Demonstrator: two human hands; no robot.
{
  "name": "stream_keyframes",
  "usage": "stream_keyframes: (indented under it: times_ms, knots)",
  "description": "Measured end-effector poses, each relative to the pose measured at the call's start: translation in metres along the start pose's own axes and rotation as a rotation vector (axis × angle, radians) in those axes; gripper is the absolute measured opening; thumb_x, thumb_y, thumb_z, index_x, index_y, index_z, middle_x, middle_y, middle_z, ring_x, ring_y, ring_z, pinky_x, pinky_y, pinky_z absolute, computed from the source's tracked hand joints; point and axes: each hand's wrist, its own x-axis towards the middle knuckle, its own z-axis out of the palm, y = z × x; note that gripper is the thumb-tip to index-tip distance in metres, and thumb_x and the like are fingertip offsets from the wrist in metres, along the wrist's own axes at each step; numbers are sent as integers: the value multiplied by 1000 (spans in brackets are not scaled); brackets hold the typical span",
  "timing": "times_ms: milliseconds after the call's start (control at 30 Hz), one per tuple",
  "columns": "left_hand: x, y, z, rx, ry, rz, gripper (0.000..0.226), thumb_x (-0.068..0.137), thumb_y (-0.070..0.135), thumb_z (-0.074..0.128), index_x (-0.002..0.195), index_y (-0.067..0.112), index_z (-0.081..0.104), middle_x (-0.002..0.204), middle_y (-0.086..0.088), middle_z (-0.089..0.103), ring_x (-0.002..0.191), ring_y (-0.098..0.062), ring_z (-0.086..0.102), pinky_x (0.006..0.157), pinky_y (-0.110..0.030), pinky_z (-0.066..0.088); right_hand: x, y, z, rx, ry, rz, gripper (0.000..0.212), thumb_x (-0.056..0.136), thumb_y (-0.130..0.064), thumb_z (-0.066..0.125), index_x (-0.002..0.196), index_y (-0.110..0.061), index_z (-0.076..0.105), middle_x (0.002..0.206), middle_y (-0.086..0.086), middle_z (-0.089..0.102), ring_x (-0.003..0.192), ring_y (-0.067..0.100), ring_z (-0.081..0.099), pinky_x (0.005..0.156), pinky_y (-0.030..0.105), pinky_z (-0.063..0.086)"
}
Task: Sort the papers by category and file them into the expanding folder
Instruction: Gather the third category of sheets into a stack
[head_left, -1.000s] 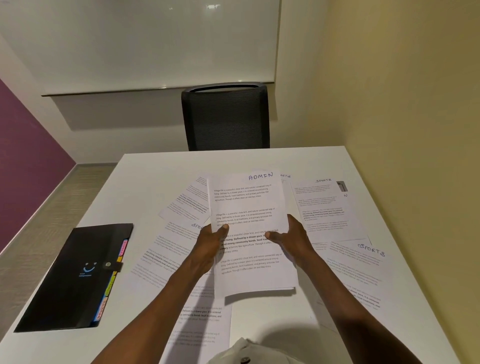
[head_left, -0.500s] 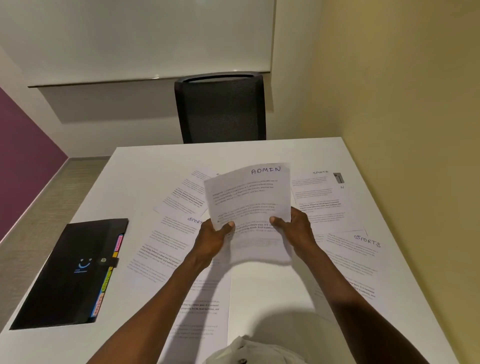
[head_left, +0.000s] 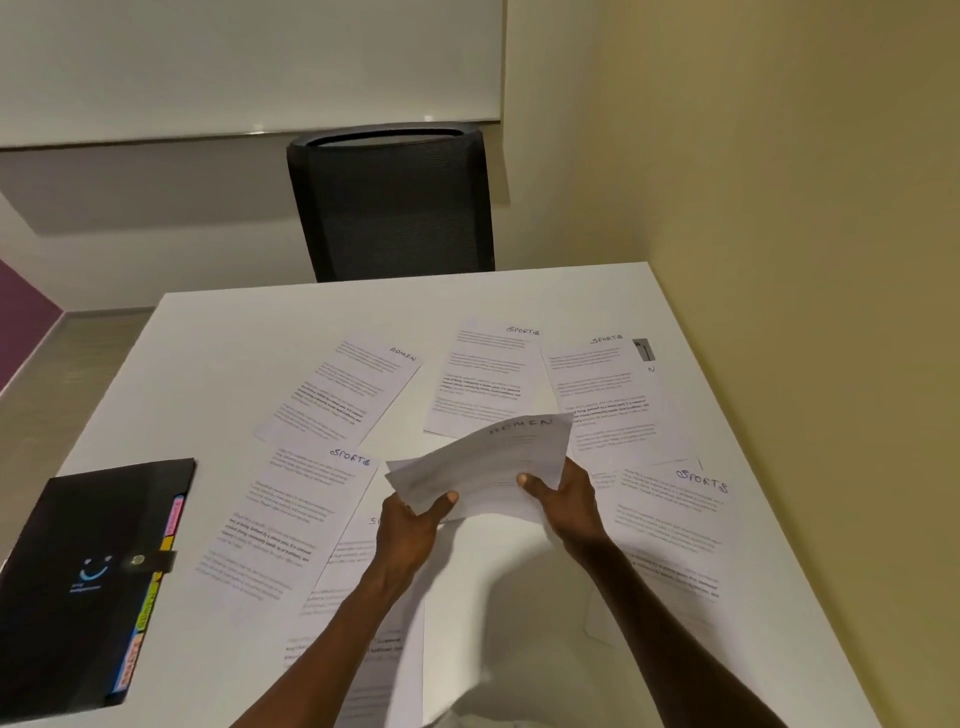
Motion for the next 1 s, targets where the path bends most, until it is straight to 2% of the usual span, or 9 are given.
stream_keyframes:
  times_ms: [67,200,333,500,700,767,833,900,1000]
  knots:
    - [7,3,3,60,-16,6,30,87,19,74,111,24,59,95,13,67,89,-7,63,78,-25,47,7,3,0,-10,-15,10,38,88,-11,68,125,-13,61,110,-4,70,104,15,65,72,8,50]
    - [29,12,5,169,-43,60,18,93,27,67,110,21,63,97,8,70,89,-9,66,67,-21,48,28,-1,-2,-53,-26,-12,31,86,-14,68,117,-18,64,107,-8,71,98,7,67,80,22,55]
    - [55,19,-3,184,-30,45,14,95,27,64,104,18,66,89,5,71,83,-13,69,66,-25,52,63,7,-8,-343,-18,-33,26,84,-18,70,109,-14,64,104,-4,70,92,12,66,76,20,48]
    - [86,19,-32,185,45,-5,18,96,25,62,104,9,63,83,-8,69,72,-23,64,70,-35,52,98,28,-2,-780,-170,-38,59,93,-33,61,145,-12,41,148,6,47,136,24,44,112,37,36]
    - [101,11,-65,219,109,-40,12,95,26,63,104,18,61,88,-1,68,82,-22,63,82,-42,52,119,42,32,-1151,-435,26,76,99,-54,35,156,-11,7,164,4,-6,151,25,-3,121,50,6]
    - [103,10,-71,225,123,-46,12,95,25,63,104,18,62,88,0,68,83,-23,64,82,-42,52,117,51,39,-1208,-512,28,75,100,-54,31,156,-12,5,164,3,-9,151,24,-6,121,50,3]
    - [105,9,-73,214,131,-71,15,95,25,63,106,15,62,90,-4,69,85,-27,65,82,-44,53,111,53,44,-1192,-558,-40,67,100,-51,33,153,-11,21,164,5,7,151,26,9,120,50,13]
    - [107,6,-73,198,138,-92,22,95,25,64,110,10,62,91,-8,69,87,-30,65,81,-43,52,106,52,41,-1018,-491,-73,58,100,-48,40,144,-11,39,158,7,29,144,28,30,115,45,27]
    - [105,5,-66,201,115,-105,27,94,28,65,115,11,63,97,-10,70,88,-30,65,84,-48,54,108,57,16,-943,-136,24,69,99,-46,43,153,-7,23,161,12,17,148,27,19,120,41,18]
